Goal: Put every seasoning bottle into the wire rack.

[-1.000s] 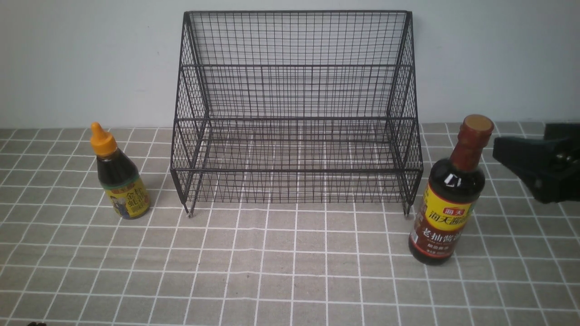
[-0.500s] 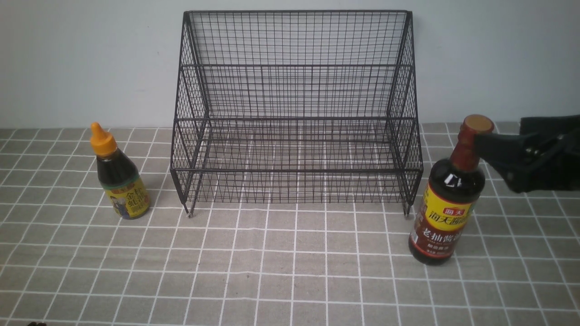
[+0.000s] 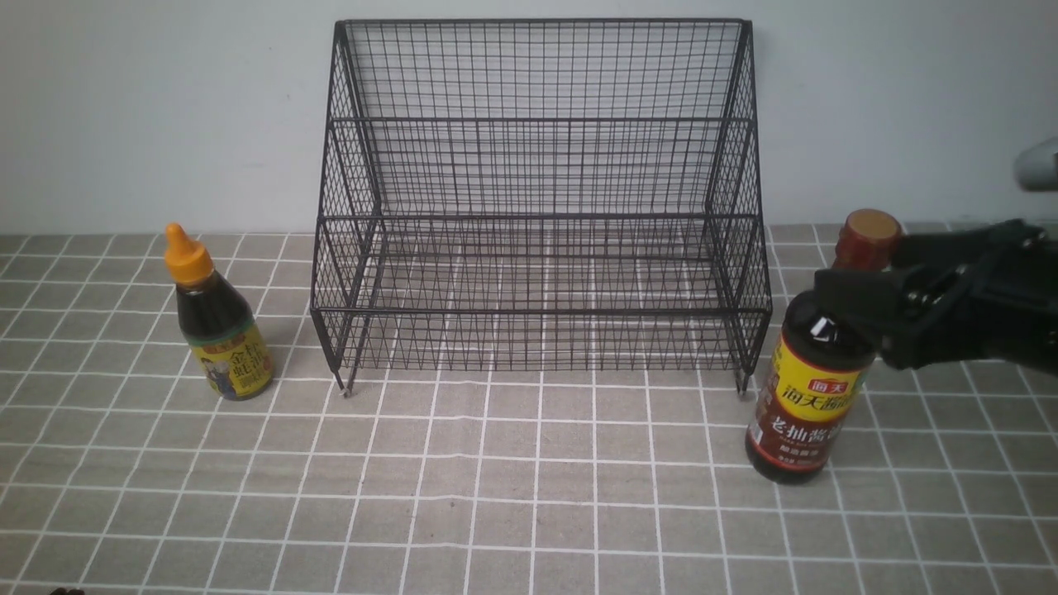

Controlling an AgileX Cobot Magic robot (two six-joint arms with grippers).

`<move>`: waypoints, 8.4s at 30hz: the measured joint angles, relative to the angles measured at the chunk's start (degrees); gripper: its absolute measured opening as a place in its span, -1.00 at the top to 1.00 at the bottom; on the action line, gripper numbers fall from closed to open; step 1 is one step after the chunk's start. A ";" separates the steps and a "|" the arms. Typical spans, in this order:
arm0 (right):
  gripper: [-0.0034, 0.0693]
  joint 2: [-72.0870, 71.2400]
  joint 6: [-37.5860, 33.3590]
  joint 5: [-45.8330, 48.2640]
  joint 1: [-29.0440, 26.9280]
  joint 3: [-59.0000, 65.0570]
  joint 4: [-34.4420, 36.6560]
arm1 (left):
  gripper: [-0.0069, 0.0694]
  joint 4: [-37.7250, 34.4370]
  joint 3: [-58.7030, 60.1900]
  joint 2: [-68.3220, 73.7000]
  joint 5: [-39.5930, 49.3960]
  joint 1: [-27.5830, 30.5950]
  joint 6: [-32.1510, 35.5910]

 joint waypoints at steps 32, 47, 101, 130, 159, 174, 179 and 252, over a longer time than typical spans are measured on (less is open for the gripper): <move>0.10 3.32 8.07 5.00 0.04 -29.76 -3.06 | 0.84 0.00 0.00 0.00 0.00 0.00 0.00; 0.10 25.75 9.35 2.75 8.52 -50.35 -3.75 | 0.84 0.00 0.00 0.00 0.00 0.00 0.00; -0.22 31.75 32.37 10.30 9.08 -55.33 -37.26 | 0.84 -12.83 0.18 0.00 -10.15 0.00 -5.85; 0.93 -25.52 66.74 6.14 -8.65 -12.11 -63.13 | 0.84 -13.65 -34.10 52.74 6.45 0.00 -0.58; 0.93 -36.66 40.36 1.74 -8.65 3.13 -37.79 | -0.72 12.11 -60.59 86.39 -3.90 0.00 -13.83; 0.93 -36.66 40.38 5.39 -8.65 3.13 -37.73 | -0.37 17.62 -60.66 97.15 -8.47 0.00 -20.13; 0.93 -36.66 40.38 5.68 -8.65 3.13 -37.73 | 0.00 19.30 -60.66 96.98 -7.99 0.00 -20.18; 0.94 -36.66 60.17 8.75 -8.65 3.13 -47.15 | 0.32 19.12 -67.43 72.33 14.90 -16.43 -20.61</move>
